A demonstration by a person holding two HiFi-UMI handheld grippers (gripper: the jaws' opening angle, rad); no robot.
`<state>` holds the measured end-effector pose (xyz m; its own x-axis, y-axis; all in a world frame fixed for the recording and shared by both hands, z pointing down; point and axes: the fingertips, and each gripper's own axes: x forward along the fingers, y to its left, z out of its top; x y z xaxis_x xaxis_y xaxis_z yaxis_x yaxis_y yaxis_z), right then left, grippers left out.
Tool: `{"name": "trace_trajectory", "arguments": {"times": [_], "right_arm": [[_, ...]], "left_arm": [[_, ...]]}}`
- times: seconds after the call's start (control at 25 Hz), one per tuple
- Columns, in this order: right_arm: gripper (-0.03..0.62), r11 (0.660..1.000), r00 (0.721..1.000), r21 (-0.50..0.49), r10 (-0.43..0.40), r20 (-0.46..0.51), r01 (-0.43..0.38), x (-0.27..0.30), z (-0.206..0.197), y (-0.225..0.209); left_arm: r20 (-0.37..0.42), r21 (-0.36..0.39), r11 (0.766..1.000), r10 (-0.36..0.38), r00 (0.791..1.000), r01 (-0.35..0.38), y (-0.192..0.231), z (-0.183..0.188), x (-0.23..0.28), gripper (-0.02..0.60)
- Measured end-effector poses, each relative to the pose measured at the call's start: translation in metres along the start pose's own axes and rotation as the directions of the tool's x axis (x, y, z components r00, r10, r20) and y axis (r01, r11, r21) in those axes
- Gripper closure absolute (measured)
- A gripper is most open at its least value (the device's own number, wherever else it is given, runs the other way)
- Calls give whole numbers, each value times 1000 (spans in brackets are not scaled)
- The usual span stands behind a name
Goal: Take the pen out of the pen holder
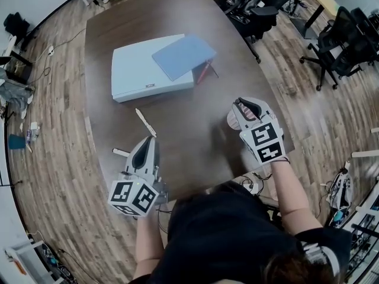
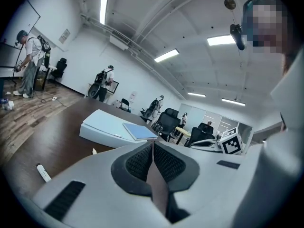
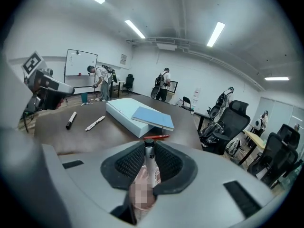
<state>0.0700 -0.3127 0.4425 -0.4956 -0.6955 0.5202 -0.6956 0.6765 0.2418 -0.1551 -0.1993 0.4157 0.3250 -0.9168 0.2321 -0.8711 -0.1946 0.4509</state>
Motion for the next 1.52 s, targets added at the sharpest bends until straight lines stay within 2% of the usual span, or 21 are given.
{"name": "trace_trajectory", "arguments": {"times": [0.2, 0.4, 0.6, 0.76, 0.92, 1.16, 1.4, 1.52], "right_arm": [[508, 998, 997, -58, -11, 72, 16, -19, 35, -4], [508, 986, 987, -168, 13, 157, 14, -31, 73, 5], [508, 966, 971, -258, 84, 225, -24, -29, 99, 32], [508, 942, 954, -323, 175, 243, -90, -21, 110, 65], [508, 904, 936, -393, 273, 222, -170, -8, 110, 102], [508, 838, 921, -479, 365, 135, -262, 20, 86, 145], [508, 728, 914, -620, 404, 44, -292, 41, 57, 176], [508, 688, 903, -652, 429, 9, -320, 48, 46, 192]], "left_arm": [[25, 3, 1000, 19, 1000, -19, 3, 7, -9, 546], [46, -1, 999, 54, 998, -54, 7, 8, -20, 546], [64, -15, 995, 104, 993, -103, 16, 5, -36, 546], [77, -36, 989, 148, 986, -145, 23, 4, -51, 546], [93, -51, 978, 205, 974, -201, 34, 1, -70, 546], [98, -79, 956, 290, 952, -283, 49, -8, -92, 546], [89, -103, 932, 356, 930, -347, 61, -22, -106, 546], [76, -101, 925, 375, 924, -367, 65, -31, -112, 546]]}}
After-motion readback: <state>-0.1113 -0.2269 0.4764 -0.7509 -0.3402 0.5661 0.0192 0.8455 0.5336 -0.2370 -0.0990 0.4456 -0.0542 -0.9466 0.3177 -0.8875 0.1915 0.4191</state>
